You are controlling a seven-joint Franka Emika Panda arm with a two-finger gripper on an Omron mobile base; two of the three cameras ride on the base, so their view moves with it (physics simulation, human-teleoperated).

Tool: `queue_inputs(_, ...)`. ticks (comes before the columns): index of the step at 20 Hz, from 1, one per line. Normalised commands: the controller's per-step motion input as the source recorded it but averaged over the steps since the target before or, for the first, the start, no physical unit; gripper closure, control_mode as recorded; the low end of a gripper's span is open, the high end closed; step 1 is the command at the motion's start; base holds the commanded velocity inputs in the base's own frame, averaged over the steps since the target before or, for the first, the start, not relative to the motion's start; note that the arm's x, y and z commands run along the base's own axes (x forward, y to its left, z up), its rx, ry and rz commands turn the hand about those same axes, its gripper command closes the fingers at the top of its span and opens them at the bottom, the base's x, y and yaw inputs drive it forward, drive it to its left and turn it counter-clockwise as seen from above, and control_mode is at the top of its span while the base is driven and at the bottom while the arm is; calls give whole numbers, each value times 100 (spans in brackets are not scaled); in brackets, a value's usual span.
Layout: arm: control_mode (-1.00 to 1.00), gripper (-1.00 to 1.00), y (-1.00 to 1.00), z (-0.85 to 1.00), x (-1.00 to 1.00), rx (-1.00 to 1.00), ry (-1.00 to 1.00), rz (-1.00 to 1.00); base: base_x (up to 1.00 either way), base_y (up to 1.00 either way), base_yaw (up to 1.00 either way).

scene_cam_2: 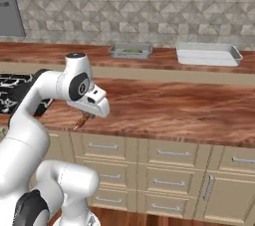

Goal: Place the cold items (mushroom and cucumber) from the fridge in one tupperware on the dining counter. Place the warm items (kebab skewer and hot dog) in the stove area in another tupperware.

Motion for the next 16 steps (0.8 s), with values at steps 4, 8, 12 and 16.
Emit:
queue_inputs(4,100,100,0,0,0,0,0,0,22,-100,0)
queue_inputs(8,100,100,0,0,0,0,0,0,7,-100,0)
queue_inputs(12,100,100,0,0,0,0,0,0,0,-100,0)
queue_inputs(16,100,100,0,0,0,0,0,0,0,-100,0)
